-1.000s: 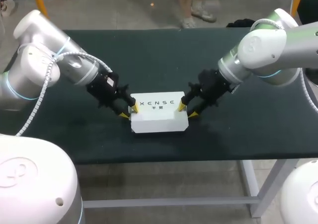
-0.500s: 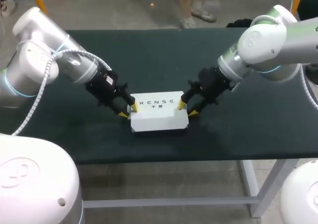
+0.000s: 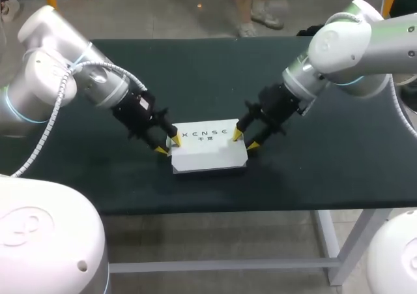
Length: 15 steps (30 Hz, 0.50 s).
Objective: Assemble the packaging by folding the flat box into shape, placing the metal phone stand inside, and closing the box properly
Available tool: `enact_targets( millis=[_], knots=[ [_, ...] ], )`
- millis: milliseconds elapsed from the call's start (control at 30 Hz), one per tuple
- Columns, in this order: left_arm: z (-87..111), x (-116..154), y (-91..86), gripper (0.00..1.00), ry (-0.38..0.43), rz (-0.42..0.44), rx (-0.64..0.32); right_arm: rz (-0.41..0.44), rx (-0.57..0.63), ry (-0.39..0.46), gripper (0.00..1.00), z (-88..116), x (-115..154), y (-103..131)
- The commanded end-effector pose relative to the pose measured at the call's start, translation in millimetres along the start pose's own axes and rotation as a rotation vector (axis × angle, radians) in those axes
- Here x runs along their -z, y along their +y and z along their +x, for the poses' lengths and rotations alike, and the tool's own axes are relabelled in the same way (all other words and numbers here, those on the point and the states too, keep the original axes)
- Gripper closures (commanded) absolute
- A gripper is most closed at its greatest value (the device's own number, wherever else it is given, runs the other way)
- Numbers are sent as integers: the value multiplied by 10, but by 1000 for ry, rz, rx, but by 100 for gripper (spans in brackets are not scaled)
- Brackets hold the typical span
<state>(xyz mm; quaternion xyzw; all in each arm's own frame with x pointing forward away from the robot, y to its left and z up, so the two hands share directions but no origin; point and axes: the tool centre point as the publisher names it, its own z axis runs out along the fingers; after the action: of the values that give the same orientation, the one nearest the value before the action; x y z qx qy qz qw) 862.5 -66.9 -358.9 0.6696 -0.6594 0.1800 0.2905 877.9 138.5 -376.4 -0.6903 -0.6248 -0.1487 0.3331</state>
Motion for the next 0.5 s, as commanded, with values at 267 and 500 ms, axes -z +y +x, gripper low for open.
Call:
enact_targets(
  millis=[267, 500],
  knots=[
    [71, 15, -55, 51, -24, -48, 36, 37, -39, -7, 51, 53, 46, 66],
    [87, 27, -62, 51, -19, -64, 46, 48, -55, -9, 51, 73, 77, 69]
  ],
)
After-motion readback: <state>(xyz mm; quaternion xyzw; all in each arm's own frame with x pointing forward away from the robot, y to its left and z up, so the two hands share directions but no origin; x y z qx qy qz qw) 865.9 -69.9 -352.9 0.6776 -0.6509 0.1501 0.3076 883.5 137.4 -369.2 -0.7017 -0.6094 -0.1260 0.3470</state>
